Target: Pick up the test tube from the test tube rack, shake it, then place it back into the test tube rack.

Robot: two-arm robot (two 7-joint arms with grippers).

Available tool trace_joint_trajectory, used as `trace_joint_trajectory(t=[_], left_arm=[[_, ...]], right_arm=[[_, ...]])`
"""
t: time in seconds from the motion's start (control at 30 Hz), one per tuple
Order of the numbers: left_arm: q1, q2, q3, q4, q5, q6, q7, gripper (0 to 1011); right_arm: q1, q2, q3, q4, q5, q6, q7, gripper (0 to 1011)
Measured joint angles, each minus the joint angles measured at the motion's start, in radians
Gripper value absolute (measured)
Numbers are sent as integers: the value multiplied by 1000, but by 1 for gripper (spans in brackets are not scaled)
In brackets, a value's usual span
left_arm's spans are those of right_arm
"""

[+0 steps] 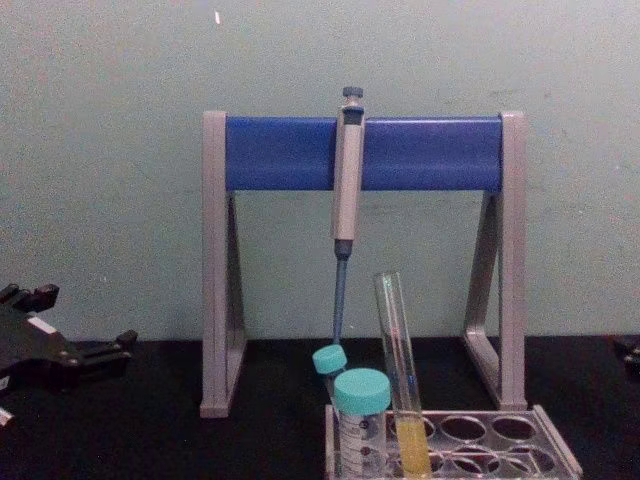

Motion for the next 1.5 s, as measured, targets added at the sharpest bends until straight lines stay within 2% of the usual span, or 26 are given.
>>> trace_joint_trajectory(t=[1.5], left_arm=[[0, 0, 0, 0, 0, 0, 0, 1001]], right_arm=[[0, 0, 0, 0, 0, 0, 0, 1000]])
